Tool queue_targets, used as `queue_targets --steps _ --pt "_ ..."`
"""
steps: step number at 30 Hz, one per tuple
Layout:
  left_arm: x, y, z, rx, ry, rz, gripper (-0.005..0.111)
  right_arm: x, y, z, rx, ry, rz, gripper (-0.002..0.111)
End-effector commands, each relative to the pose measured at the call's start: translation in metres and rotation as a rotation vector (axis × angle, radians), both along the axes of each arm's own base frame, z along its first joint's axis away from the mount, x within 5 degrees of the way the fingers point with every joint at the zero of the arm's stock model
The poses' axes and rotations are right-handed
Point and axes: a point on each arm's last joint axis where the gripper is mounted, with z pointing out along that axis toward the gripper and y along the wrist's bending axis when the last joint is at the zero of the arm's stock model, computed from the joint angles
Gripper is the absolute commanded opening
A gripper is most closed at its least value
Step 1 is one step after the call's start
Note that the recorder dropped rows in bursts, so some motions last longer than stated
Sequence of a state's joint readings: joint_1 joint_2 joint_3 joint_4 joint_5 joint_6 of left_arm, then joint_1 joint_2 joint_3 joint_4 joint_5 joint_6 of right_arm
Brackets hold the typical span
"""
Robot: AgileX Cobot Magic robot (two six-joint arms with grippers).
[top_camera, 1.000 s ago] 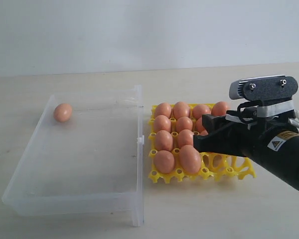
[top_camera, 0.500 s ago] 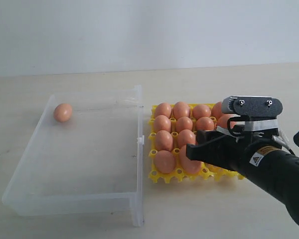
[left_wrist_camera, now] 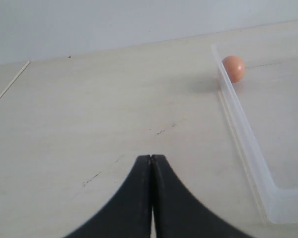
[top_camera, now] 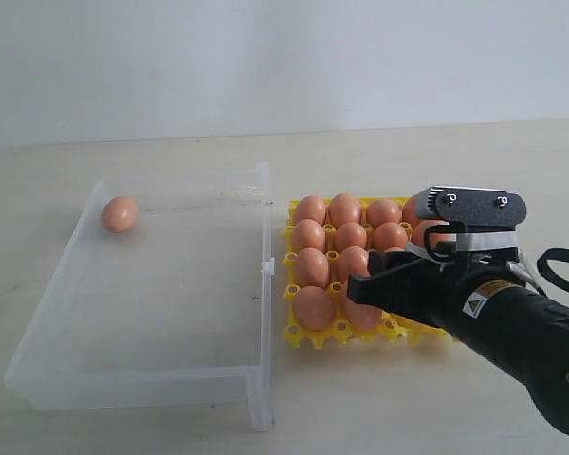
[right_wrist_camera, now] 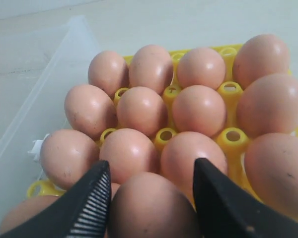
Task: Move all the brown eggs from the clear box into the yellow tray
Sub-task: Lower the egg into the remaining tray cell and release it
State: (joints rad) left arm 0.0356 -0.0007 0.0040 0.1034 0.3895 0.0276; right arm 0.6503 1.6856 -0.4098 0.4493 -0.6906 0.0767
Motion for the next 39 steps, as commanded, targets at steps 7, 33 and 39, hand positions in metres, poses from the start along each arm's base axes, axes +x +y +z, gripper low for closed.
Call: queue_targets --steps 7,33,39 --pt "0.0003 -0.0005 0.0021 -0.007 -0.013 -0.006 0.0 0.0088 -0.0078 -0.0088 0.026 0.02 -0.057 0.0" --pt "0.0003 -0.0005 0.0021 -0.007 -0.013 -0.006 0.0 0.0128 -0.0038 -0.0038 0.069 -0.021 -0.048 0.039" --pt "0.0003 -0.0005 0.0021 -0.007 -0.013 -0.006 0.0 0.0128 -0.0039 -0.0038 0.046 -0.028 -0.037 0.047"
